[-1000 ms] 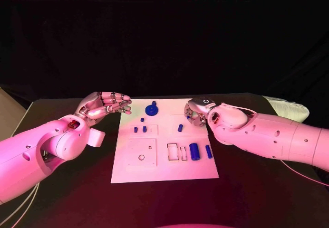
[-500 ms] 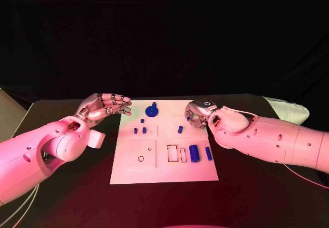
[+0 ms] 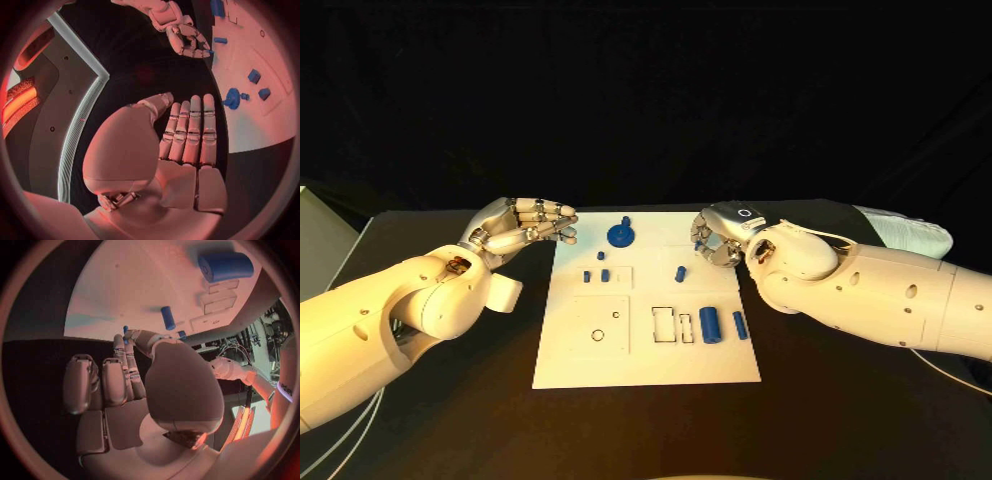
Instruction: Assemble the parts on the task board
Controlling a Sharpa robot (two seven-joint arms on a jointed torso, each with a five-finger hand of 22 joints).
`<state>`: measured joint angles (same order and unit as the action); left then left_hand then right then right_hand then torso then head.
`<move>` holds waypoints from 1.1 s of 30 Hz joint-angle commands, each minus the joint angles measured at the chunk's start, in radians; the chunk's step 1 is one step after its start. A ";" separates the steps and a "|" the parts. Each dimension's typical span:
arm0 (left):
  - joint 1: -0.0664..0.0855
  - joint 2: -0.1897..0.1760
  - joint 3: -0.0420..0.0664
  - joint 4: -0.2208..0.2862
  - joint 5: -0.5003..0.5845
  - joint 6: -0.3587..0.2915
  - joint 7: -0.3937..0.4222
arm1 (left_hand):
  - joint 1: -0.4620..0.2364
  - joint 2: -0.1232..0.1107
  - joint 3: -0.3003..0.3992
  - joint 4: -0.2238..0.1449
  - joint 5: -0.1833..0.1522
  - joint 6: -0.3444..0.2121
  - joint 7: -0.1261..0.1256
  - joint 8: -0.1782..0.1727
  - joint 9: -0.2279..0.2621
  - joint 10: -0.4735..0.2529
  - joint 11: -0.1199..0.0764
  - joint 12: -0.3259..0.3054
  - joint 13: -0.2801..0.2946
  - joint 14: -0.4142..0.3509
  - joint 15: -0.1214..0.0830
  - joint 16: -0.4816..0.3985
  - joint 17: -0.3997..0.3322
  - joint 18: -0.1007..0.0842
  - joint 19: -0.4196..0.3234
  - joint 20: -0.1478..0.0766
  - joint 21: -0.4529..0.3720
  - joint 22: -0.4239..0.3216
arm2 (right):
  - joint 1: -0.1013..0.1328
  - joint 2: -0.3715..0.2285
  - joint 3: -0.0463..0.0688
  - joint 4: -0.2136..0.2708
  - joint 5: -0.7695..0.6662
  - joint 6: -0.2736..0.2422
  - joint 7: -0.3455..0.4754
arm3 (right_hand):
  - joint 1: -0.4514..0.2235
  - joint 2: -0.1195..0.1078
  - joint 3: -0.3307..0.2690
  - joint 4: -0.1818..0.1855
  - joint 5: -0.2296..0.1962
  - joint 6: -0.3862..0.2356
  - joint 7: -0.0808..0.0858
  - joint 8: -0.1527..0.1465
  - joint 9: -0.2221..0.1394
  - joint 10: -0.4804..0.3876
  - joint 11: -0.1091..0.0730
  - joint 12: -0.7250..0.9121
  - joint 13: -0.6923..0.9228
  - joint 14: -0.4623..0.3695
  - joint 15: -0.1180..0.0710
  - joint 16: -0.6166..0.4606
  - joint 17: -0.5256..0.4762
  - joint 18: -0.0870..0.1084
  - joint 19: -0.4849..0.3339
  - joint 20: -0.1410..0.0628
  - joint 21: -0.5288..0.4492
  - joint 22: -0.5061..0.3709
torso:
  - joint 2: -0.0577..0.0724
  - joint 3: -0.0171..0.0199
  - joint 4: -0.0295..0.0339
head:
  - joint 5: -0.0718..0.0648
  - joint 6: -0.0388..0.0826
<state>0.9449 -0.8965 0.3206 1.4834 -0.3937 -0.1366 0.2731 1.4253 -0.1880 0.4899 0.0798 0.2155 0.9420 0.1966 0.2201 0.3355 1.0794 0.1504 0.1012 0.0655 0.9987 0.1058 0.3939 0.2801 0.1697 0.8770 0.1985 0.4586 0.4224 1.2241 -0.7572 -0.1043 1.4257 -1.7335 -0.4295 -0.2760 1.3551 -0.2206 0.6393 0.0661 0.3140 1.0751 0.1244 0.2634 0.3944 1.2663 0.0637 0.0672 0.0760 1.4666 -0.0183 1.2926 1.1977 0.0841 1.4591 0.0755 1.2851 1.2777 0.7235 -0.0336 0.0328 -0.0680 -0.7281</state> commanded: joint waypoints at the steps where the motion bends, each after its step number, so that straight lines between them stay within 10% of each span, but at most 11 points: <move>1: 0.000 0.003 0.001 0.000 -0.003 -0.004 0.012 | 0.004 0.000 -0.003 -0.003 -0.005 0.001 0.003 -0.004 -0.001 -0.003 0.003 -0.006 0.001 -0.007 0.002 -0.004 0.002 0.001 -0.005 -0.001 0.000 0.002 | 0.003 -0.008 0.001 0.037 -0.006 -0.013 -0.008 | 0.001 0.011 0.006 -0.001 0.005 0.006 0.001 0.004 0.002 0.008 -0.004 0.000 0.000 0.044 -0.006 0.006 0.001 -0.018 0.011 -0.001 0.006 0.005 | 0.000 -0.0005 0.0000 | 0.002 0.001; 17: -0.001 0.007 0.001 -0.006 0.007 -0.022 0.024 | -0.009 -0.004 -0.015 0.003 -0.005 0.002 0.004 -0.011 -0.005 -0.012 0.006 -0.016 0.002 -0.011 0.006 -0.016 0.010 0.000 -0.012 0.004 -0.007 0.000 | -0.001 0.037 0.001 0.196 0.003 0.022 -0.002 | -0.008 0.012 0.014 -0.002 0.035 0.004 0.001 0.010 0.013 0.012 -0.004 -0.002 -0.002 0.043 -0.006 0.010 -0.005 -0.019 0.012 -0.002 0.015 0.016 | -0.001 0.0004 -0.0011 | 0.059 0.001; 33: -0.001 0.013 0.001 -0.005 0.021 -0.035 0.031 | -0.030 -0.007 -0.029 0.020 -0.003 0.002 0.004 -0.017 -0.008 -0.014 0.007 -0.019 0.004 -0.012 0.008 -0.023 0.019 0.003 -0.012 0.010 -0.021 -0.008 | -0.032 0.141 -0.027 0.189 -0.003 0.040 0.005 | -0.010 0.012 0.015 -0.002 0.036 0.003 0.001 0.010 0.015 0.013 -0.004 -0.002 -0.002 0.042 -0.006 0.009 -0.007 -0.019 0.011 -0.002 0.013 0.014 | 0.001 -0.0003 0.0008 | 0.096 -0.017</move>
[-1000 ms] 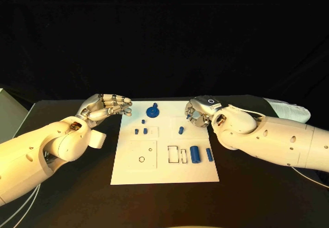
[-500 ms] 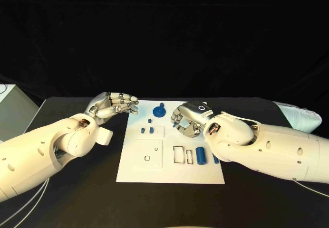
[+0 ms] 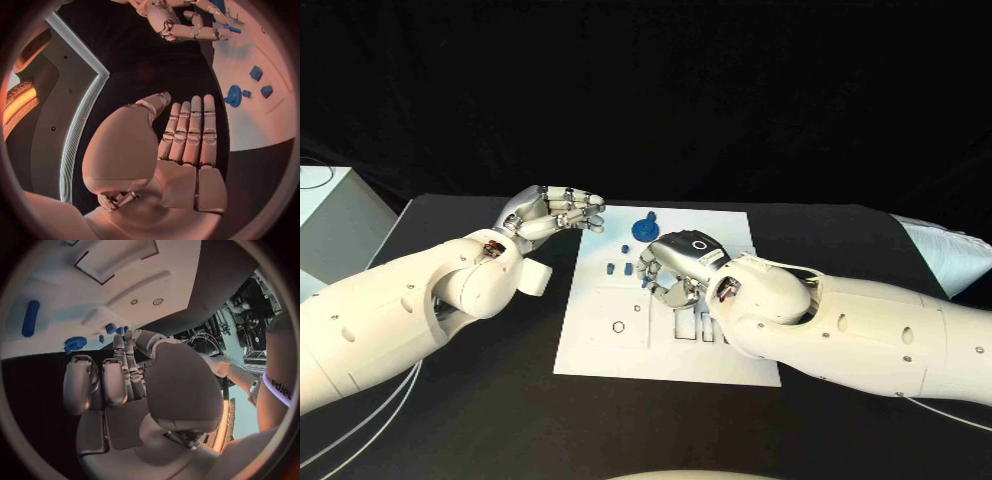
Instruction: Assemble the parts on the task board
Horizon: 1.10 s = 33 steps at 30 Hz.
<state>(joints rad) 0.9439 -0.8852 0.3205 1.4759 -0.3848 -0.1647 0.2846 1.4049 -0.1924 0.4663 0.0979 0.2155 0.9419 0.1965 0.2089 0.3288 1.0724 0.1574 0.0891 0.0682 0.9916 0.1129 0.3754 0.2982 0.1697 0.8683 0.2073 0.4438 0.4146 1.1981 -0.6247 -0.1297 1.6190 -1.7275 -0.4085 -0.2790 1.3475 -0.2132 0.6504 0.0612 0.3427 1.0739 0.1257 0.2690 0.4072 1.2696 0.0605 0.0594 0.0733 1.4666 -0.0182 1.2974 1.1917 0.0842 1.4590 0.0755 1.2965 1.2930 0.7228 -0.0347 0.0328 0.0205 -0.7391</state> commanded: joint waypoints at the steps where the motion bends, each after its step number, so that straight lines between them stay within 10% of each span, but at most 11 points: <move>1: 0.000 0.002 0.001 0.003 0.012 -0.007 0.020 | -0.009 -0.002 -0.006 0.002 -0.003 0.002 0.004 -0.006 -0.002 -0.007 0.000 -0.007 0.001 -0.005 0.001 -0.004 0.001 0.003 -0.003 0.001 -0.006 -0.001 | -0.008 0.012 -0.003 -0.006 -0.011 0.020 0.008 | -0.002 0.005 0.004 0.003 0.007 0.004 -0.001 0.005 0.002 0.009 -0.001 0.005 0.001 0.042 -0.006 0.005 -0.001 -0.019 0.011 -0.002 0.002 -0.001 | 0.002 0.0010 0.0010 | 0.008 -0.006; 33: 0.000 0.002 0.001 0.004 0.011 -0.007 0.010 | -0.010 -0.003 -0.009 0.005 -0.002 0.000 0.005 -0.009 -0.003 -0.009 0.000 -0.008 0.002 -0.008 0.001 -0.009 0.005 0.005 -0.003 0.004 -0.013 -0.006 | -0.043 0.058 -0.021 -0.040 -0.112 0.050 -0.016 | -0.006 -0.002 -0.002 -0.003 -0.001 0.002 0.000 0.008 0.008 0.010 -0.001 0.005 0.000 0.042 -0.006 0.008 -0.001 -0.020 0.012 -0.002 0.006 0.004 | 0.002 0.0001 0.0004 | 0.025 -0.034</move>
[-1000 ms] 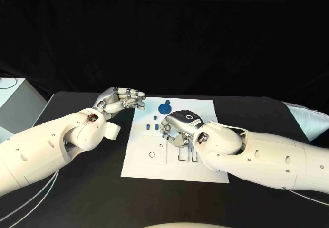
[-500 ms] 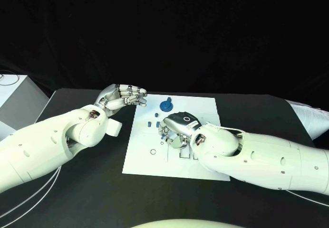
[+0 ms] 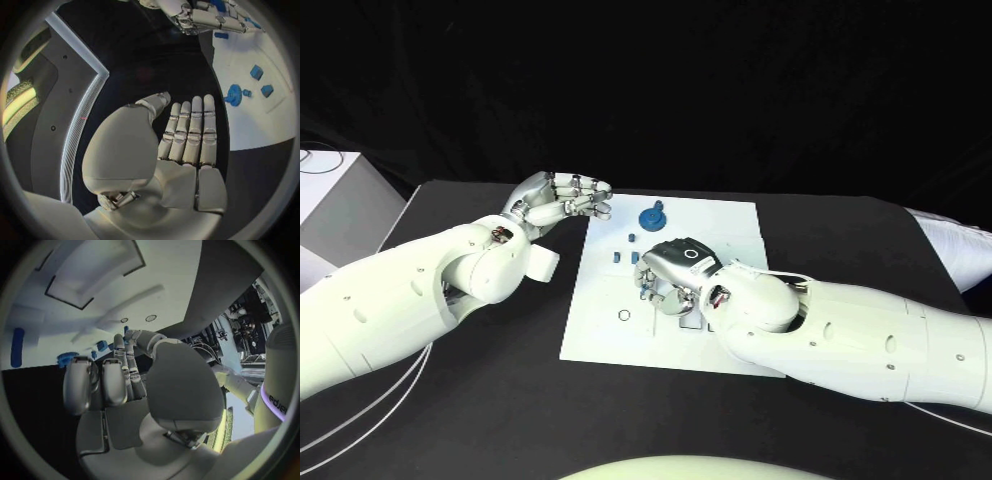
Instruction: Assemble the parts on the task board
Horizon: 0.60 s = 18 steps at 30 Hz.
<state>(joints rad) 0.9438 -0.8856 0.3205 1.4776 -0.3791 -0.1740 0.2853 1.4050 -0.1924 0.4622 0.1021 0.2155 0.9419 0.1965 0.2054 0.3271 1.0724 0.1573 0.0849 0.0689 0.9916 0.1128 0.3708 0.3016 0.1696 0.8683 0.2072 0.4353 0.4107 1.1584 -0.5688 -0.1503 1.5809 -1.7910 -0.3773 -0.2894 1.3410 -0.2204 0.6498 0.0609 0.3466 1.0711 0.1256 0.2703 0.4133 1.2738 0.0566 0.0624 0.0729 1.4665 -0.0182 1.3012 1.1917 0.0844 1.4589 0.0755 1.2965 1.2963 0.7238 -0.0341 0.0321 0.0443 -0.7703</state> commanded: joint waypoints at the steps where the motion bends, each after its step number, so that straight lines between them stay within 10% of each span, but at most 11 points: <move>1: 0.000 0.003 0.001 0.002 0.006 0.002 0.009 | -0.010 -0.003 -0.005 0.001 -0.002 0.000 0.005 -0.006 -0.002 -0.009 0.000 -0.004 0.001 -0.008 0.001 -0.005 0.002 0.005 -0.003 0.004 -0.005 -0.002 | -0.004 0.003 -0.001 -0.003 -0.051 0.019 -0.006 | 0.001 0.005 -0.001 -0.003 -0.005 0.005 0.000 0.006 0.002 0.005 0.003 0.002 0.000 0.042 -0.006 0.004 -0.001 -0.020 0.012 -0.002 0.006 0.001 | 0.001 -0.0005 0.0011 | 0.001 -0.002; 18: 0.000 0.003 0.001 0.002 0.005 0.006 0.008 | -0.010 -0.003 -0.005 0.001 -0.002 0.000 0.006 -0.007 -0.002 -0.009 0.001 -0.005 0.001 -0.008 0.002 -0.006 0.002 0.005 -0.002 0.004 -0.006 -0.003 | -0.016 0.012 -0.001 -0.021 -0.071 0.018 -0.010 | 0.000 0.004 -0.003 -0.004 -0.008 0.005 0.000 0.007 0.003 0.006 0.003 0.002 0.000 0.042 -0.006 0.006 0.000 -0.020 0.012 -0.001 0.007 0.002 | 0.000 -0.0008 0.0002 | 0.007 -0.015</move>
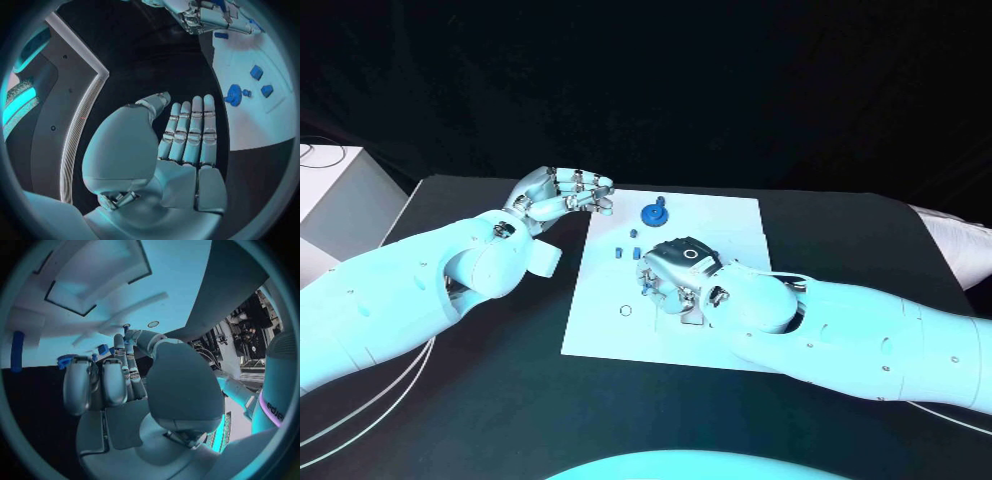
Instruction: Assemble the parts on the task board
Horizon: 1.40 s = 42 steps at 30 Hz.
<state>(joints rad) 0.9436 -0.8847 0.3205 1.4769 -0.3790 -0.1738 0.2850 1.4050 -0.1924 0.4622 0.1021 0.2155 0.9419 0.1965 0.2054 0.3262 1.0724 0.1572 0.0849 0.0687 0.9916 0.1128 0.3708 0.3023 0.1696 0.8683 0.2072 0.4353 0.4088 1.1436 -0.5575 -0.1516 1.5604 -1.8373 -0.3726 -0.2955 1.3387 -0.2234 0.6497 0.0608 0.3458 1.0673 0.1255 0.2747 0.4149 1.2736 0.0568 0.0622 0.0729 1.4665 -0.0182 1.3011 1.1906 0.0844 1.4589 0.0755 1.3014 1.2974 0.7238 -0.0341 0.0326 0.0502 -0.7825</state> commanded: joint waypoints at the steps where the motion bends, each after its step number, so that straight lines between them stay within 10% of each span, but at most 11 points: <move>1: 0.000 0.001 0.001 0.003 0.005 0.006 0.008 | -0.010 -0.003 -0.005 0.001 -0.002 0.000 0.006 -0.007 -0.001 -0.009 0.001 -0.005 0.001 -0.008 0.002 -0.006 0.002 0.005 -0.002 0.004 -0.006 -0.001 | -0.002 0.002 0.000 -0.001 -0.025 0.014 -0.004 | 0.002 0.007 -0.003 -0.004 -0.007 0.009 0.000 0.003 0.002 0.006 0.003 0.002 0.000 0.042 -0.006 0.006 0.001 -0.020 0.012 -0.002 0.002 0.001 | 0.000 -0.0003 -0.0002 | 0.001 -0.003; 25: 0.000 0.000 0.001 0.005 0.004 0.008 0.005 | -0.009 -0.003 -0.006 0.002 -0.002 -0.001 0.006 -0.008 -0.002 -0.011 0.001 -0.006 0.002 -0.010 0.002 -0.008 0.003 0.005 -0.002 0.005 -0.009 -0.003 | -0.019 0.021 -0.001 -0.037 -0.016 0.021 0.003 | 0.000 0.005 -0.004 -0.005 -0.009 0.007 0.000 0.004 0.004 0.005 0.003 0.002 0.000 0.041 -0.006 0.005 -0.004 -0.019 0.011 -0.001 0.000 -0.001 | -0.001 -0.0004 -0.0005 | 0.005 -0.008; 42: 0.000 0.000 0.001 0.002 0.004 0.009 0.004 | -0.008 -0.001 -0.007 0.003 -0.002 -0.001 0.007 -0.010 -0.003 -0.012 0.002 -0.007 0.002 -0.012 0.003 -0.011 0.005 0.006 -0.002 0.007 -0.013 -0.005 | -0.020 0.012 -0.004 -0.035 0.011 0.018 0.038 | -0.056 -0.061 -0.062 0.020 -0.077 -0.082 0.030 -0.065 -0.018 -0.119 0.035 -0.001 -0.006 0.026 0.023 0.002 -0.041 -0.002 -0.026 0.023 -0.077 -0.066 | -0.002 0.0000 -0.0007 | 0.005 -0.011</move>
<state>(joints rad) 0.9433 -0.8856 0.3205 1.4774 -0.3791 -0.1732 0.2831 1.4050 -0.1924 0.4593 0.1050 0.2155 0.9418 0.1965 0.2004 0.3243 1.0687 0.1609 0.0849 0.0694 0.9881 0.1164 0.3658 0.3066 0.1697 0.8683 0.2072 0.4275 0.4046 1.1263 -0.5433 -0.1539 1.5269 -1.8307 -0.3701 -0.2663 1.2845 -0.2792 0.5910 0.0802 0.2743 0.9918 0.1542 0.2137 0.3991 1.1639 0.0912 0.0675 0.0690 1.4664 -0.0036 1.3053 1.1520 0.0845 1.4371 0.0973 1.2307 1.2367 0.7227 -0.0348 0.0312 0.0564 -0.7936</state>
